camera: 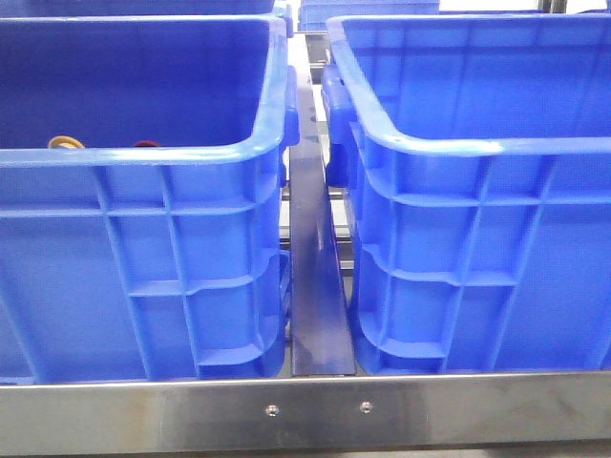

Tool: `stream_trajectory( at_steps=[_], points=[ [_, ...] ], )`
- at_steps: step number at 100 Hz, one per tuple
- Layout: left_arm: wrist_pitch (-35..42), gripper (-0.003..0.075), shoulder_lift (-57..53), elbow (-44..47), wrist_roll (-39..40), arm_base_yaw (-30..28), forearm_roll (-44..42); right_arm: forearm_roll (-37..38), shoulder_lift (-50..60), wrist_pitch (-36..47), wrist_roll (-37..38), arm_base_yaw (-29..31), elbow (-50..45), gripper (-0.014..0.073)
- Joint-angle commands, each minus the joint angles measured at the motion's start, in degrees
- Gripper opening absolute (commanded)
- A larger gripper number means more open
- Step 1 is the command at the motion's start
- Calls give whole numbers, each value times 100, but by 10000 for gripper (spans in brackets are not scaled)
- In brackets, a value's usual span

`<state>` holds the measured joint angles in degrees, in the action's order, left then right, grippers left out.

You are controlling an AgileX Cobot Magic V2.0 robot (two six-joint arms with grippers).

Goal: Pick red and yellow buttons and place in box

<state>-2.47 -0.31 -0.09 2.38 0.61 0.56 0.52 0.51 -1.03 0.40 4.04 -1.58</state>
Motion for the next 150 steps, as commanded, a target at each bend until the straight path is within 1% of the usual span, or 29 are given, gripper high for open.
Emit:
stream_trajectory(
  at_steps=[1,17,34,45,60,74,93,108,112,117,120,122,127,129,130,134,139,144,150],
  points=[
    [488,-20,-172,117,52,23,50,51,124,440,-4,37,-28,-69],
    [488,-20,-172,25,52,23,50,51,124,440,-4,37,-28,-69],
    [308,-20,-172,-394,52,23,50,51,124,440,-4,37,-28,-69],
    [-213,-20,-141,-796,52,23,50,51,124,440,-4,37,-28,-69],
    [-944,-20,189,-1433,52,23,50,51,124,440,-4,37,-28,-69],
    [-1365,-20,781,-2001,52,23,50,51,124,440,-4,37,-28,-69],
    [-1915,-20,1937,-2804,52,23,50,51,124,440,-4,37,-28,-69],
    [-1987,-6,2984,-3339,52,23,50,51,124,440,-4,37,-28,-69],
    [-2031,27,3271,-3489,52,23,50,51,124,440,-4,37,-28,-69],
    [-2110,93,3607,-3673,52,23,62,51,124,440,-4,37,-28,-69],
    [-2158,159,3792,-3810,52,23,76,51,124,440,-4,37,-28,-69],
    [-2183,188,3930,-3863,52,23,96,51,124,440,-4,37,-28,-69],
    [-2218,318,4231,-4072,52,23,112,51,124,440,-4,37,-28,-69],
    [-2218,351,4354,-4123,52,37,112,51,124,440,-4,37,-28,-69],
    [-2218,384,4395,-4175,52,37,112,51,124,440,-4,37,-28,-69],
    [-2233,475,4632,-4333,52,46,126,51,124,440,-4,37,-28,-69],
    [-2272,554,4879,-4528,52,70,157,51,124,440,-4,37,-28,-69],
    [-2373,587,5148,-4734,52,143,182,51,124,440,-4,37,-28,-69],
    [-2572,587,5513,-4992,52,258,182,51,124,440,-4,37,-28,-69]
  ],
)
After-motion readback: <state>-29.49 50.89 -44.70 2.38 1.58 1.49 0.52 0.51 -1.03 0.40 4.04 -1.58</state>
